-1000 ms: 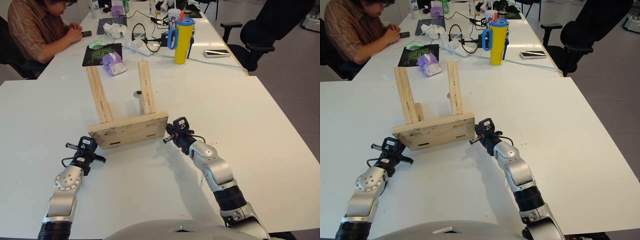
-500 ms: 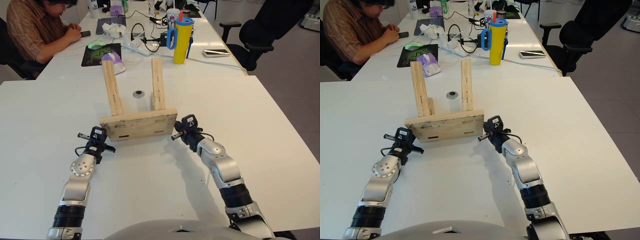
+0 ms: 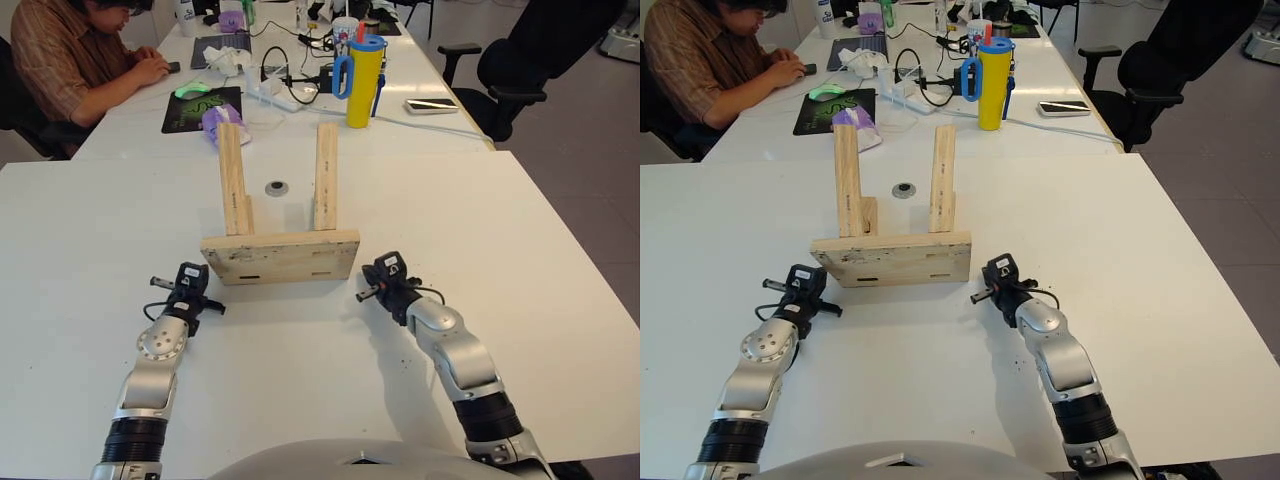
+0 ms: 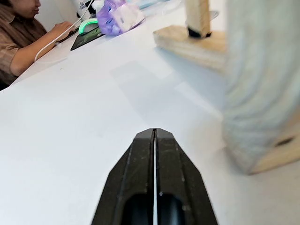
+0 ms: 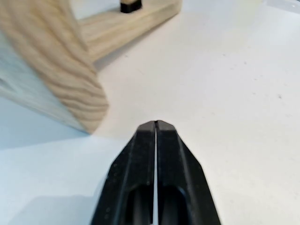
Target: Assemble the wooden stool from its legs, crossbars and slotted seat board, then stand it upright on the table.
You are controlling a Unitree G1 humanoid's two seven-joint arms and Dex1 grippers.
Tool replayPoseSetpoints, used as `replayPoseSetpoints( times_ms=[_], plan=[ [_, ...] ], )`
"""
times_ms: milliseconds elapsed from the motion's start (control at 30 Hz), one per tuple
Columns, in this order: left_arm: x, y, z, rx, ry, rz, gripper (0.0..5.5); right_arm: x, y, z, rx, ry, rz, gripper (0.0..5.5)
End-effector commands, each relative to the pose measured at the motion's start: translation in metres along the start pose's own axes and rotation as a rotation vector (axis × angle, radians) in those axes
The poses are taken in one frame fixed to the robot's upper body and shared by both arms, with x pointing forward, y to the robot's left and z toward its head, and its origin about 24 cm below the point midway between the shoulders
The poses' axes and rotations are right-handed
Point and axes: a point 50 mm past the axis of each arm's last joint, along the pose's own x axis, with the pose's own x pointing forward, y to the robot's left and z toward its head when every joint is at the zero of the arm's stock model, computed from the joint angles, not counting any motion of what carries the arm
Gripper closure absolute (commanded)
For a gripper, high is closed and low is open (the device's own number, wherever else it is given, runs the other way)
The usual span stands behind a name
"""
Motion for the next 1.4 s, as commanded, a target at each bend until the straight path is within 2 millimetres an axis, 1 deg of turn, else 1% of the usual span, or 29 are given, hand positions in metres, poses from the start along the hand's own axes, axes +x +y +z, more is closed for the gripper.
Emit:
replayPoseSetpoints(
  times_ms=[33, 167, 233, 300, 367, 433, 533, 633, 733, 900, 1100, 1233, 1333, 1400],
  plan=[
    [-0.005, -0.005, -0.011, 0.031, 0.065, -0.06, 5.46, 0.003, 0.009, 0.004, 0.013, -0.02, 0.029, 5.5],
    [-0.005, -0.024, -0.005, 0.054, 0.053, -0.183, 5.46, 0.007, 0.018, 0.006, 0.019, -0.032, 0.063, 5.5],
    [-0.009, -0.033, -0.004, 0.06, 0.064, -0.243, 5.46, 0.009, 0.023, 0.009, 0.016, -0.041, 0.085, 5.5],
    [-0.014, -0.037, -0.001, 0.05, 0.055, -0.263, 5.46, 0.011, 0.027, 0.012, -0.003, -0.058, 0.115, 5.5],
    [-0.013, -0.041, 0.006, 0.058, 0.027, -0.28, 5.46, 0.011, 0.033, 0.015, 0.01, -0.082, 0.154, 5.5],
    [-0.011, -0.044, 0.021, 0.028, -0.037, -0.3, 5.46, 0.01, 0.038, 0.021, 0.033, -0.105, 0.196, 5.5],
    [-0.009, -0.046, 0.06, -0.088, -0.187, -0.309, 5.46, 0.005, 0.045, 0.036, 0.068, -0.154, 0.257, 5.5],
    [-0.011, -0.045, 0.096, -0.141, -0.291, -0.314, 5.46, -0.002, 0.051, 0.057, 0.093, -0.214, 0.322, 5.5],
    [-0.016, -0.044, 0.117, -0.152, -0.322, -0.311, 5.46, -0.007, 0.052, 0.075, 0.106, -0.257, 0.353, 5.5],
    [-0.02, -0.033, 0.136, -0.169, -0.339, -0.277, 5.46, -0.016, 0.041, 0.103, 0.141, -0.345, 0.341, 5.5],
    [-0.02, -0.026, 0.14, -0.155, -0.316, -0.251, 5.46, -0.031, 0.033, 0.134, 0.156, -0.425, 0.347, 5.5],
    [-0.022, -0.018, 0.157, -0.191, -0.375, -0.218, 5.46, -0.035, 0.033, 0.14, 0.158, -0.431, 0.366, 5.5],
    [-0.024, -0.009, 0.178, -0.209, -0.444, -0.187, 5.46, -0.037, 0.032, 0.143, 0.171, -0.44, 0.366, 5.5],
    [-0.025, -0.006, 0.186, -0.216, -0.467, -0.179, 5.46, -0.037, 0.031, 0.146, 0.179, -0.449, 0.367, 5.5]
  ],
)
